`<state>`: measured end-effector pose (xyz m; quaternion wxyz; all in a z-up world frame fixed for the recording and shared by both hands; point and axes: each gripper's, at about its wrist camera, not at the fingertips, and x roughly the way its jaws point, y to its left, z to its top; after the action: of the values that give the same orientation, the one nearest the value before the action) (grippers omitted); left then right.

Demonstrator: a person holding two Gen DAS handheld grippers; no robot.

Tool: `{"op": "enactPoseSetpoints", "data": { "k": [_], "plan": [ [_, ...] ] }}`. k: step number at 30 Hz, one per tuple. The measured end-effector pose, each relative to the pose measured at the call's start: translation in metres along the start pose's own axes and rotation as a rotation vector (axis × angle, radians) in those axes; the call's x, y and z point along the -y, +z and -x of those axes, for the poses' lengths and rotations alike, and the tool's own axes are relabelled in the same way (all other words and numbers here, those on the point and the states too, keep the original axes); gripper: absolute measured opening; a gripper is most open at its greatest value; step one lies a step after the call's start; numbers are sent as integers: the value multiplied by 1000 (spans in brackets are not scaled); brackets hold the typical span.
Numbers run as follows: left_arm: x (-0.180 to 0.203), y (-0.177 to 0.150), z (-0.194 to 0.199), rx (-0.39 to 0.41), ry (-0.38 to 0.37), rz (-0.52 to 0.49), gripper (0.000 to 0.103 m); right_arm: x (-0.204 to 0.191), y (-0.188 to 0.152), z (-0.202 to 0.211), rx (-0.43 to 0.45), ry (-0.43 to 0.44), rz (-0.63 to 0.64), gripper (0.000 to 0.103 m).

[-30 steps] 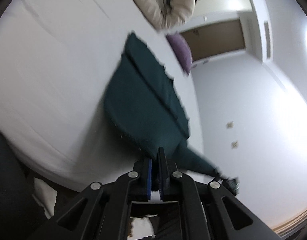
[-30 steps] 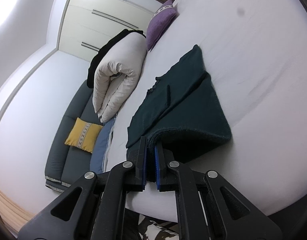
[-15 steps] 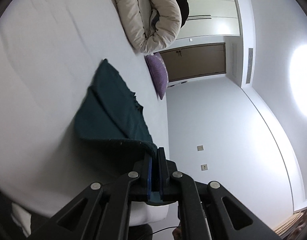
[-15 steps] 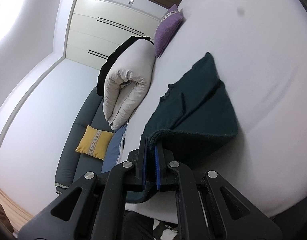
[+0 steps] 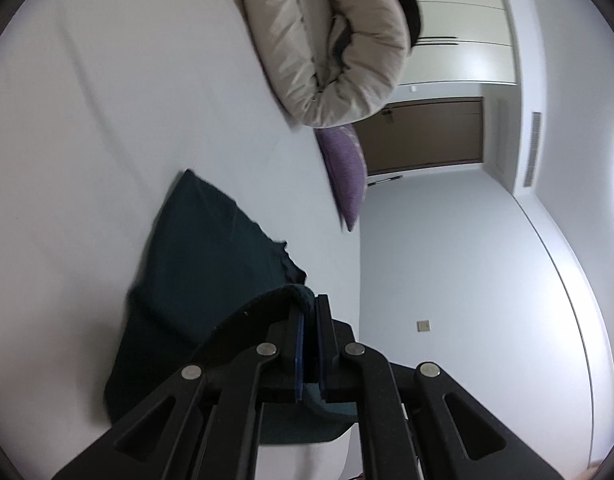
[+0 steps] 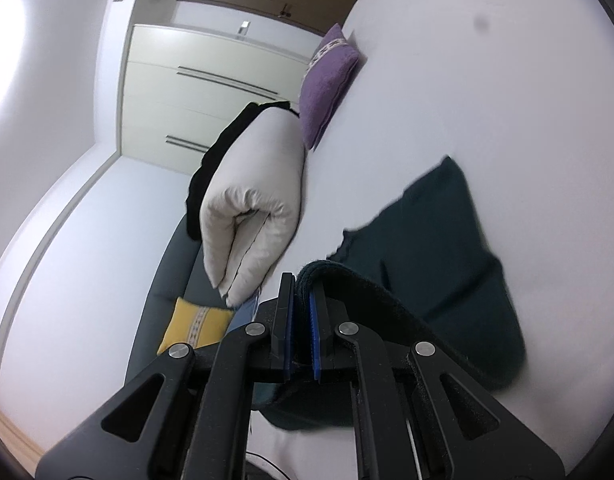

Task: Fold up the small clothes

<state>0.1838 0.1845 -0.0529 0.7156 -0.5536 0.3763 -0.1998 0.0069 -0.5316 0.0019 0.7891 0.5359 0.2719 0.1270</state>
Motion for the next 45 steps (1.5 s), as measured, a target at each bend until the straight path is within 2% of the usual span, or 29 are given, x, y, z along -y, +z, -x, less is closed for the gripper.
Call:
{"op": "enactPoseSetpoints", "data": {
  "k": [6,11,13,14,15,16,17,18,19,20,23,26,28,32,33,37,41,45],
  "plan": [
    [-3,46,-64,-7,67,-10,6,22,48,-75,27,-74,-52,6],
    [-31,80,-108,-17,155,28,7,56,81,-118,50,-152,-111,6],
    [-49,88,-117,-11,195,71,8,72,93,-134,47,-196,-133,10],
    [-54,90,-118,-6,193,83,11,78,97,-140,47,-223,-135,11],
    [-57,91,-116,-3,188,91,23,84,100,-145,44,-253,-134,13],
    [-59,91,-112,6,178,96,41,88,102,-148,45,-278,-133,21],
    [-59,91,-107,13,178,92,51,90,104,-149,51,-291,-128,34],
    [-58,89,-103,21,187,83,64,90,105,-149,59,-290,-110,41],
    [-55,87,-97,27,192,62,64,88,105,-147,66,-293,-90,51],
    [-51,83,-91,23,194,31,64,88,105,-146,70,-302,-72,53],
    [-35,64,-77,7,206,-69,64,80,100,-139,44,-317,-14,53],
    [-23,37,-66,-2,262,-189,64,59,82,-132,-10,-347,128,53],
    [-19,17,-62,-6,330,-274,64,47,66,-128,-46,-383,223,53],
    [-24,-10,-60,-25,411,-362,64,34,40,-123,-132,-438,373,52],
    [-25,-16,-59,-29,427,-378,64,31,25,-114,-146,-453,399,52],
    [-26,-34,-61,-28,491,-476,62,33,4,-108,-187,-507,464,52],
    [-31,-39,-60,-29,525,-514,48,46,-23,-90,-203,-524,474,50],
    [-32,-39,-55,-18,553,-531,28,49,-34,-96,-212,-542,517,49]
  ]
}}
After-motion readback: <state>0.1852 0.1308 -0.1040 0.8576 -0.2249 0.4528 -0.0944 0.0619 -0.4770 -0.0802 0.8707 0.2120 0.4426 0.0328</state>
